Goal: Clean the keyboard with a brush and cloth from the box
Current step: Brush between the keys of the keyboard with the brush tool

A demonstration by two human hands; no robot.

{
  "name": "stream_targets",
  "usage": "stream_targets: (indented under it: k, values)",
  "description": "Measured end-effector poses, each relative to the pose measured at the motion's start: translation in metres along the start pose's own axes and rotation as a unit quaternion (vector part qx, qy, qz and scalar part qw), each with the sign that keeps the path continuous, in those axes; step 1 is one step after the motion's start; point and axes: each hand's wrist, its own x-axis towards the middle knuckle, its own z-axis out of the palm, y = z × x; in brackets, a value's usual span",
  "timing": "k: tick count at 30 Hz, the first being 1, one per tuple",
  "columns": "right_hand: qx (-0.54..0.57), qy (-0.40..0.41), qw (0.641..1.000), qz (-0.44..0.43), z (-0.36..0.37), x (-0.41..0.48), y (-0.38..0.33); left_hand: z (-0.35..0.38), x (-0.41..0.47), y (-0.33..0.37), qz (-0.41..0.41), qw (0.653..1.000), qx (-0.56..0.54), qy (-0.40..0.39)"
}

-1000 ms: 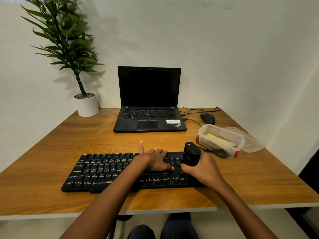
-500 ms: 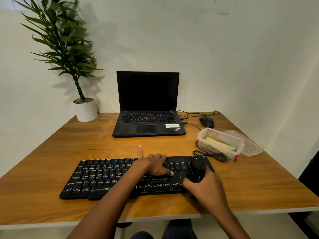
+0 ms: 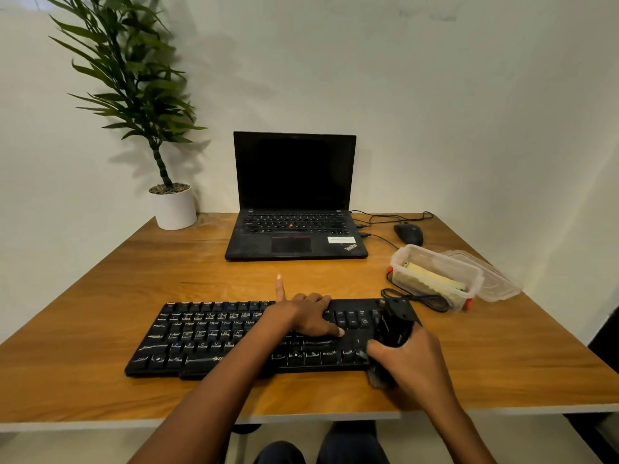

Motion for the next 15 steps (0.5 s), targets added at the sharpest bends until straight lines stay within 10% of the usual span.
stream_targets:
  k: [15]
  values:
    - [0.022, 0.008, 1.0, -0.015, 0.0, -0.003, 0.0, 0.001, 0.0, 0.0, 0.0, 1.0, 0.0, 0.001]
